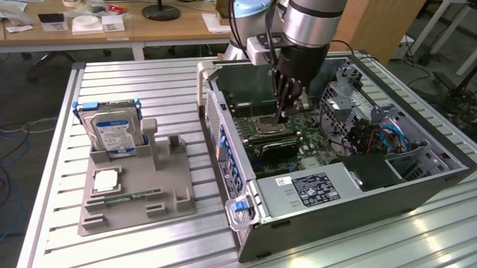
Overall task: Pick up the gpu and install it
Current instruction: 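Press down on the gpu until it lock into place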
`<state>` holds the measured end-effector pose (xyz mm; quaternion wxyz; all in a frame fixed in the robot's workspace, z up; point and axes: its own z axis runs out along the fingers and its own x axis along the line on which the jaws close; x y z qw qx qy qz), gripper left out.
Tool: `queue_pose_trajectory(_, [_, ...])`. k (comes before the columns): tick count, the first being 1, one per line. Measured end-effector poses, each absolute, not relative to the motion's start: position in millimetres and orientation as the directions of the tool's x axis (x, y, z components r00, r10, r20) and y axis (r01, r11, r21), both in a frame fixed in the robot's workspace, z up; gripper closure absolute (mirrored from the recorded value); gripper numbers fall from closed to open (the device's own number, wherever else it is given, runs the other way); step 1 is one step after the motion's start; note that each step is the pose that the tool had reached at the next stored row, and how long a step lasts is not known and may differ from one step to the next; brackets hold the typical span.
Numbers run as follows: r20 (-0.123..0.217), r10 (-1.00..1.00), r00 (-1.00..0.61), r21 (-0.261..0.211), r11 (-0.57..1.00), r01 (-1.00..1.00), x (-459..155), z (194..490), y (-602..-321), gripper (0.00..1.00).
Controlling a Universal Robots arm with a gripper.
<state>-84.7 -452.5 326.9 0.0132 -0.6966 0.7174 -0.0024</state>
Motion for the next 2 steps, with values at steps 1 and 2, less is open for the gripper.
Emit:
queue_pose_trajectory(1, [-0.016, -0.999, -0.029, -0.022, 0.030, -0.999, -84.7, 326.9, -452.5, 0.89])
queue_pose_trajectory(2, [-0.016, -0.999, -0.029, -0.022, 0.030, -0.999, -84.7, 326.9, -452.5, 0.89])
